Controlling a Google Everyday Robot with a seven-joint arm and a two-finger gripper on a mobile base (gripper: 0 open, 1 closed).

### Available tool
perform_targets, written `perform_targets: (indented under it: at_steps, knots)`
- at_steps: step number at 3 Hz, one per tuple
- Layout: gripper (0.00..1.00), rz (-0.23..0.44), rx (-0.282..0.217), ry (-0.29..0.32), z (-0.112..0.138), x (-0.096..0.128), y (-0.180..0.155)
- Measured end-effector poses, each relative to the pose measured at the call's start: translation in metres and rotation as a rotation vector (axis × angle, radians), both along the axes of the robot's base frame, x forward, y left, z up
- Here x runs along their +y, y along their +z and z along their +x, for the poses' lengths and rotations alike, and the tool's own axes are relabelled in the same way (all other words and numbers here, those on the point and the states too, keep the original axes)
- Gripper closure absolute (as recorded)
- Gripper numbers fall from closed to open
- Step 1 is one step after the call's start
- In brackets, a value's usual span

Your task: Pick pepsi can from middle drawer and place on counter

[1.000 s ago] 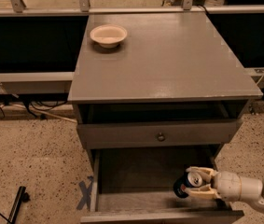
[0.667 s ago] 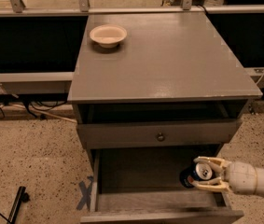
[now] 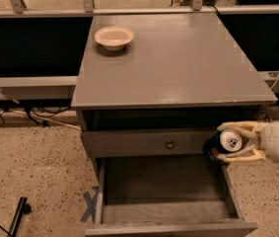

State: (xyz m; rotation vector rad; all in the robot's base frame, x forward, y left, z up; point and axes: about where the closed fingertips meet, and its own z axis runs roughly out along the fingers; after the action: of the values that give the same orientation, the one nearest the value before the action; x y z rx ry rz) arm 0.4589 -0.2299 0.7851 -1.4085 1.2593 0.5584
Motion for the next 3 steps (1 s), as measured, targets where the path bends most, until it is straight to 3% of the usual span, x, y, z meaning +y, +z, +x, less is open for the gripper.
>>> perform_targets:
  at_steps: [1, 2, 3]
  knots:
    - [1.00, -0.087, -0.003, 0.022, 0.031, 0.004, 0.066]
    - [1.00, -0.109, 0.041, 0.050, 0.062, 0.008, 0.109]
    - [1.00, -0.068, 0.107, 0.008, 0.113, 0.007, 0.133]
